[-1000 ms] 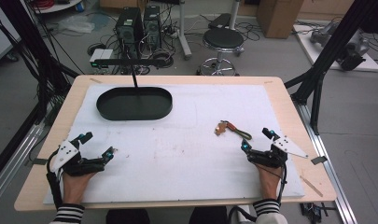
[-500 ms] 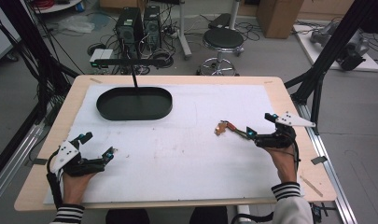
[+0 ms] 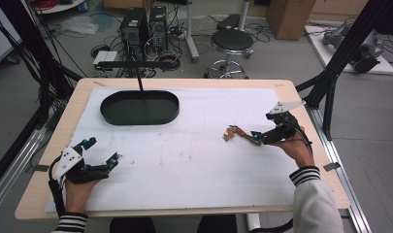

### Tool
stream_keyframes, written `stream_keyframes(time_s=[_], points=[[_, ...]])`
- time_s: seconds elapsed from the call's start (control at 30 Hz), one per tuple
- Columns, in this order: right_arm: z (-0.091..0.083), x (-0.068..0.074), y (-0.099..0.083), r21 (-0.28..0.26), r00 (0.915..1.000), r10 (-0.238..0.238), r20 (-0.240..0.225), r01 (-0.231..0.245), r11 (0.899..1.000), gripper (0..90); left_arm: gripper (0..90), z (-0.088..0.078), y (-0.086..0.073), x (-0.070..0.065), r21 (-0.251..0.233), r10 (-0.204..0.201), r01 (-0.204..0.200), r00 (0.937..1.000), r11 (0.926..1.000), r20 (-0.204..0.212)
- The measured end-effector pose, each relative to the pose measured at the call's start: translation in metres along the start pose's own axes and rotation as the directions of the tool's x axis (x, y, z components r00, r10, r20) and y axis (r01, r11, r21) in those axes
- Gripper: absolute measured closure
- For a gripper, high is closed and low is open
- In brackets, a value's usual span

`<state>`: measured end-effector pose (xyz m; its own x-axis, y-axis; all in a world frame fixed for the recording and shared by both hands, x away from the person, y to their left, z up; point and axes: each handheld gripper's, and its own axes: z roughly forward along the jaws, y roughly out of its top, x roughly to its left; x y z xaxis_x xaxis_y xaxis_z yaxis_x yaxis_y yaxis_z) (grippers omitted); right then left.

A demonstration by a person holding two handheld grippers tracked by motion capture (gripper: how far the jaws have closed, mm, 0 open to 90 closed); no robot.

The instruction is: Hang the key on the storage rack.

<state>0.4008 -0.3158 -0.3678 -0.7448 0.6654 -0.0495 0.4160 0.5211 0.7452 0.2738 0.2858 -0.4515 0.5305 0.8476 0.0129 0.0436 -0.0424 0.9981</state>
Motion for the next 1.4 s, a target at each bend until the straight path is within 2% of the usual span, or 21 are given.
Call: stream_keyframes(time_s=[0.07, 0.13, 0.2, 0.23, 0.47, 0.53, 0.67, 0.7, 0.73, 0.83, 0.97, 1.0, 1.07, 1.13, 1.17, 1.2, 1.27, 1.3, 1.33, 1.37, 1.4], points=[[0.005, -0.003, 0.007, 0.063, 0.9994, -0.034, -0.010, 0.035, 0.997, 0.4, 1.7, 0.000, 0.000, 0.000, 0.000, 0.001, -0.001, 1.0000, 1.0000, 0.001], [0.007, -0.004, 0.010, 0.084, 0.9988, -0.046, -0.019, 0.048, 0.995, 0.4, 1.7, 0.000, 0.000, 0.000, 0.000, 0.000, 0.000, 1.0000, 1.0000, 0.000], [0.013, -0.005, 0.015, 0.144, 0.9967, -0.075, -0.030, 0.079, 0.986, 0.4, 1.6, 0.000, 0.000, 0.000, -0.001, -0.003, 0.003, 1.0000, 1.0000, 0.000], [0.013, -0.005, 0.015, 0.144, 0.9967, -0.075, -0.030, 0.079, 0.986, 0.4, 1.6, 0.000, 0.000, 0.000, -0.001, -0.003, 0.003, 1.0000, 1.0000, 0.000], [0.026, -0.006, 0.019, 0.222, 0.9944, -0.100, -0.035, 0.105, 0.969, 0.5, 1.7, 0.000, 0.000, 0.000, 0.003, 0.003, -0.003, 1.0000, 1.0000, 0.001], [0.031, -0.007, 0.017, 0.255, 0.9927, -0.112, -0.045, 0.120, 0.959, 0.5, 1.7, 0.000, 0.000, 0.000, 0.003, 0.003, -0.003, 1.0000, 1.0000, 0.001], [0.036, -0.009, 0.015, 0.291, 0.9922, -0.113, -0.052, 0.124, 0.949, 0.5, 1.7, 0.001, 0.000, 0.000, 0.004, 0.003, -0.003, 1.0000, 1.0000, 0.000], [0.039, -0.009, 0.013, 0.314, 0.9914, -0.117, -0.058, 0.129, 0.941, 0.5, 1.7, 0.001, 0.000, 0.000, 0.004, 0.003, -0.003, 1.0000, 1.0000, 0.000], [0.039, -0.009, 0.013, 0.314, 0.9914, -0.117, -0.058, 0.129, 0.941, 0.5, 1.7, 0.001, 0.000, 0.000, 0.004, 0.003, -0.003, 1.0000, 1.0000, 0.000], [0.045, -0.009, 0.012, 0.345, 0.9907, -0.119, -0.066, 0.135, 0.929, 0.8, 1.7, 0.000, 0.000, 0.000, 0.004, 0.004, -0.004, 1.0000, 1.0000, 0.000], [0.048, -0.010, 0.010, 0.359, 0.9905, -0.117, -0.071, 0.135, 0.923, 1.3, 1.7, 0.000, 0.000, 0.000, 0.005, 0.005, -0.005, 1.0000, 1.0000, 0.000], [0.050, -0.011, 0.010, 0.371, 0.9898, -0.118, -0.080, 0.140, 0.918, 4.5, 1.7, 0.000, 0.000, 0.000, 0.005, 0.006, -0.006, 1.0000, 1.0000, 0.001], [0.052, -0.013, 0.008, 0.384, 0.9886, -0.124, -0.086, 0.148, 0.911, 4.6, 1.7, 0.000, 0.000, 0.000, 0.005, 0.006, -0.006, 1.0000, 1.0000, 0.001], [0.055, -0.014, 0.007, 0.399, 0.9900, -0.110, -0.088, 0.137, 0.907, 4.6, 1.7, 0.000, 0.000, -0.001, 0.004, 0.007, -0.007, 1.0000, 1.0000, 0.001], [0.058, -0.014, 0.006, 0.416, 0.9907, -0.104, -0.088, 0.131, 0.900, 4.6, 1.7, 0.000, 0.000, -0.001, 0.004, 0.007, -0.007, 1.0000, 1.0000, 0.000], [0.058, -0.014, 0.006, 0.416, 0.9907, -0.104, -0.088, 0.131, 0.900, 4.6, 1.7, 0.000, 0.000, -0.001, 0.004, 0.007, -0.007, 1.0000, 1.0000, 0.001], [0.060, -0.015, 0.005, 0.433, 0.9920, -0.092, -0.087, 0.121, 0.893, 5.1, 1.7, 0.000, 0.000, 0.000, 0.004, 0.006, -0.006, 1.0000, 1.0000, 0.001], [0.062, -0.015, 0.004, 0.442, 0.9923, -0.086, -0.089, 0.117, 0.889, 6.5, 1.7, 0.000, 0.000, 0.000, 0.004, 0.006, -0.006, 1.0000, 1.0000, 0.002], [0.064, -0.015, 0.003, 0.460, 0.9922, -0.081, -0.095, 0.116, 0.880, 8.8, 1.7, 0.000, 0.000, 0.000, 0.003, 0.007, -0.007, 1.0000, 1.0000, 0.001], [0.064, -0.016, 0.002, 0.469, 0.9911, -0.086, -0.101, 0.124, 0.874, 14.9, 1.7, 0.000, 0.000, -0.001, 0.003, 0.006, -0.006, 1.0000, 1.0000, 0.001], [0.064, -0.016, 0.002, 0.469, 0.9911, -0.086, -0.101, 0.124, 0.874, 14.9, 1.7, 0.000, 0.000, 0.000, 0.004, 0.007, -0.007, 1.0000, 1.0000, 0.002]])
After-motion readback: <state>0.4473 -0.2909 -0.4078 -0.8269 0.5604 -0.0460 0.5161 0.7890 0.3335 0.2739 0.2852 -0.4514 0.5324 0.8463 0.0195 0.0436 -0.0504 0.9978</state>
